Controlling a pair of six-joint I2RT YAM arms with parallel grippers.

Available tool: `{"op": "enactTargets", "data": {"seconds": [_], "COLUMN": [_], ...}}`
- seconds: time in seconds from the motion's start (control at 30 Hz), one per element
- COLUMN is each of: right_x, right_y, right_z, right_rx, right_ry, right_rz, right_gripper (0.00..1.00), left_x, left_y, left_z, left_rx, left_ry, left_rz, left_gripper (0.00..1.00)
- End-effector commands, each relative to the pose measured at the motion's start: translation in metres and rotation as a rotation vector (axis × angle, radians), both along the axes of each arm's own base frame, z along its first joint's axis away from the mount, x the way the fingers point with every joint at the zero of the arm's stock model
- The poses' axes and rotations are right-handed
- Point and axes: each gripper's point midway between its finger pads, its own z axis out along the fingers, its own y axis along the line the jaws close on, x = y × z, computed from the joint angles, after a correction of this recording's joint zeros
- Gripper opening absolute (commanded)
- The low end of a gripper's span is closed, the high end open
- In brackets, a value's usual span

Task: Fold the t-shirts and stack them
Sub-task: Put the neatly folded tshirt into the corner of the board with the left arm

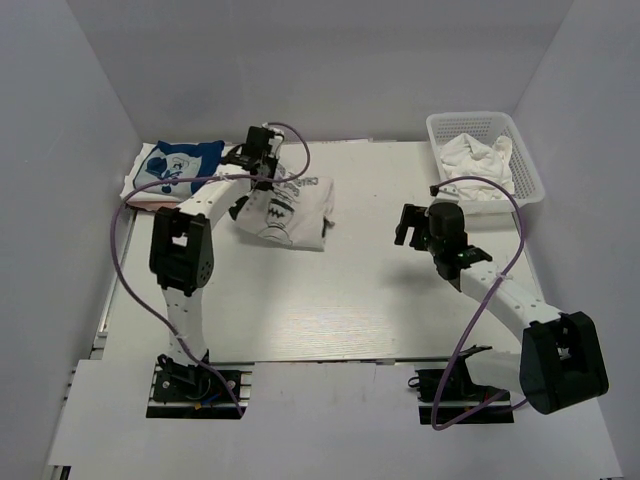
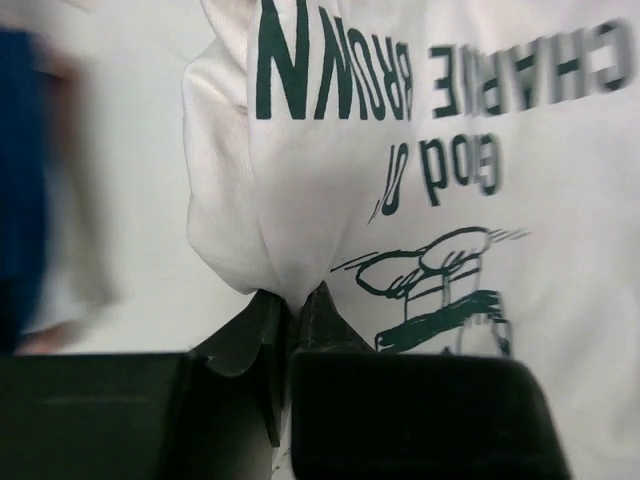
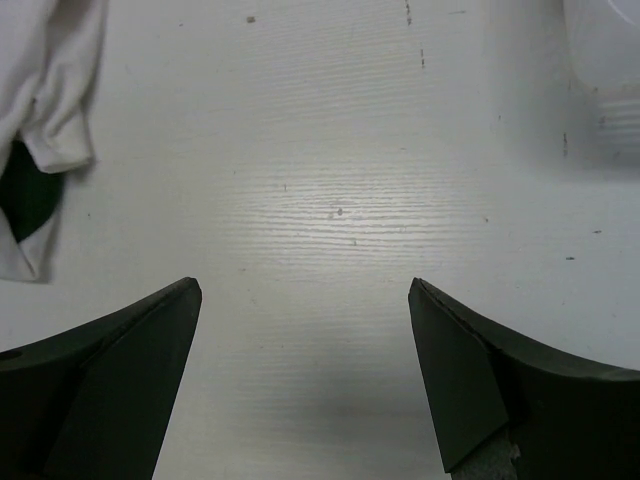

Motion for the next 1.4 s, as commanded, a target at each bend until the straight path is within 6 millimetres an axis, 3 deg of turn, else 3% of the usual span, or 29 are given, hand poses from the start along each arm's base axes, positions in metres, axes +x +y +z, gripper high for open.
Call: {"op": "enactTargets", "data": {"seconds": [0.0,0.13,0.4,0.6,0.67,0.77,0.83,1.0,1.17,1.33,1.37], "right_x": [0.013,0.015,0.020,0.021,0.021,0.021,0.021,0.021,0.022,0.024,0.025], "right_y": [-0.007,-0.002,-0.010,-0.011,-0.011,-0.007,-0.006,-0.008,-0.013,-0.015,-0.016], "right_z": [0.017,0.014,0.008,0.007,0.006,0.006,0.006,0.008,0.006,-0.001,-0.001], "right_rx": [0.010,0.009,-0.011,-0.019,-0.020,-0.017,-0.016,-0.020,-0.030,-0.059,-0.061], "right_ry": [-0.098,-0.097,-0.085,-0.087,-0.084,-0.080,-0.078,-0.084,-0.083,-0.054,-0.053], "right_rz": [-0.054,-0.045,-0.078,-0.081,-0.081,-0.067,-0.062,-0.073,-0.094,-0.103,-0.107], "right_gripper": [0.90,0.90,0.90,0.90,0.90,0.90,0.90,0.90,0.90,0.90,0.90], "left_x": [0.019,0.023,0.045,0.059,0.059,0.057,0.052,0.045,0.048,0.061,0.063], "left_y": [0.053,0.082,0.145,0.162,0.167,0.167,0.174,0.190,0.207,0.255,0.273], "left_z": [0.101,0.127,0.164,0.193,0.216,0.229,0.251,0.268,0.263,0.245,0.244], "left_rx": [0.171,0.254,0.358,0.369,0.355,0.341,0.341,0.334,0.314,0.368,0.372], "left_ry": [-0.280,-0.327,-0.409,-0.465,-0.511,-0.525,-0.568,-0.593,-0.582,-0.574,-0.575], "left_rz": [0.098,0.098,0.153,0.122,0.097,0.062,0.082,0.113,0.114,0.183,0.205], "left_gripper": [0.00,0.00,0.00,0.00,0.00,0.00,0.00,0.00,0.00,0.00,0.00]}}
